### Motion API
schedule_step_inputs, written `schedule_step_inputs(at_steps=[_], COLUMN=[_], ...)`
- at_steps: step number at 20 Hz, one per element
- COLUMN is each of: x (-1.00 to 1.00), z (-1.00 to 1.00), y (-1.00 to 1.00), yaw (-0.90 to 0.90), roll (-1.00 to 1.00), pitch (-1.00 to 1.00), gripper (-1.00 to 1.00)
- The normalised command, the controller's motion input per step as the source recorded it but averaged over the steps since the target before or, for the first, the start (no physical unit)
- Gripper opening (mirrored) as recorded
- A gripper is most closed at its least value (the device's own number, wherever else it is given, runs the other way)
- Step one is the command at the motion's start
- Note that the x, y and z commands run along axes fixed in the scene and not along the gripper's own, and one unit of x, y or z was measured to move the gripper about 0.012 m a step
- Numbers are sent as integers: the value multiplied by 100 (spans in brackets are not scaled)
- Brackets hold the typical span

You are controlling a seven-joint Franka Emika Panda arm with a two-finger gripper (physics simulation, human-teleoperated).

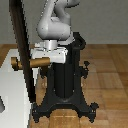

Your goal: Open the door by pressing down and pulling on the handle.

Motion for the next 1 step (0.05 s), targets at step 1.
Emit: schedule_step_inputs(at_steps=[1], x=[0], z=[0], y=[0], yaw=[0], roll=[0], pitch=[0], gripper=[-100])
